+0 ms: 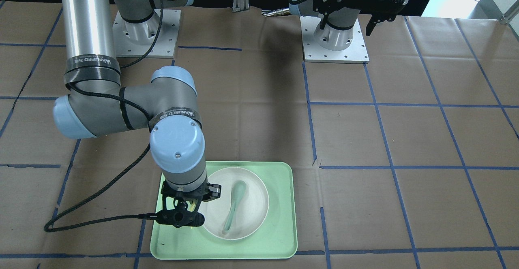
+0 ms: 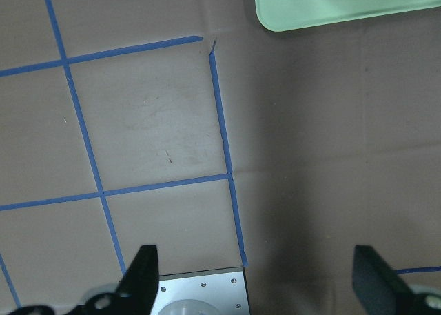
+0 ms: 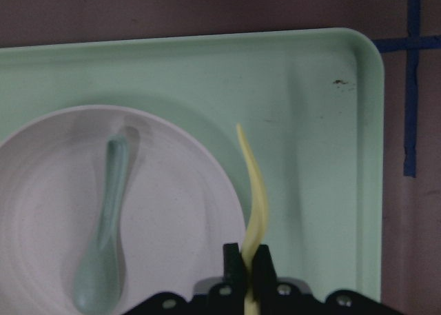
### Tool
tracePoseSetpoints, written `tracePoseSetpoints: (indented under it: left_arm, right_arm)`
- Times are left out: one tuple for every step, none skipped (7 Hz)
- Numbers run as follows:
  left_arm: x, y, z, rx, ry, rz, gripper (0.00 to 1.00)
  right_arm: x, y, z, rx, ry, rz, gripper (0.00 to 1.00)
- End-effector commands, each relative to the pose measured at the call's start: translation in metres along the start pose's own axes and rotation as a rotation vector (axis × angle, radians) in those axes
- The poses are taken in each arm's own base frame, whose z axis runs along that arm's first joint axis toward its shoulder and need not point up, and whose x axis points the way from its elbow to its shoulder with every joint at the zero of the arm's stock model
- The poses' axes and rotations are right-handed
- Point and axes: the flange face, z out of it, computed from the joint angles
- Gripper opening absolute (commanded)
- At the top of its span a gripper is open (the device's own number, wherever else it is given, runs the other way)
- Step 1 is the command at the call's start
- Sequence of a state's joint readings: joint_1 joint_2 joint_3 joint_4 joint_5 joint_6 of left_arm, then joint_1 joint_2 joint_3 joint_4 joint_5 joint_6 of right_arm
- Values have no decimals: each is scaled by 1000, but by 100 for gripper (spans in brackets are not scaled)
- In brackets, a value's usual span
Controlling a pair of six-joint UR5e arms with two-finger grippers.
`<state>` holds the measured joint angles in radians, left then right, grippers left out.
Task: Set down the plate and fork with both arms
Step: 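Carry the fork with the right gripper beside the plate on the tray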
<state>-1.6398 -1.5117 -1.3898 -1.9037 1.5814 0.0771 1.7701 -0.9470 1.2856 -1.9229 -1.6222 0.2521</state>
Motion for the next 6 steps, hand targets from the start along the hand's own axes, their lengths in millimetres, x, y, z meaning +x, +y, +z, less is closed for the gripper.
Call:
tracePoseSetpoints:
  left_arm:
    - [0,0,0,1,-2,1,100]
    - [0,0,0,1,-2,1,100]
    - [0,0,0,-1,-2,1,100]
    - [0,0,0,-1,-2,1,100]
    - [0,0,0,-1,-2,1,100]
    - [0,0,0,1,-2,1,100]
  right_arm:
    - [43,-13,22,-30,-6,-51,0]
    - [56,-15,39,-59,-5,-38,0]
    - [54,-20,65,-68,-2,-40,0]
    - [52,-27,82,-46,-7,-41,0]
    - [50,-27,86,-44,-5,-38,0]
    - [46,-26,88,-46,-5,-36,0]
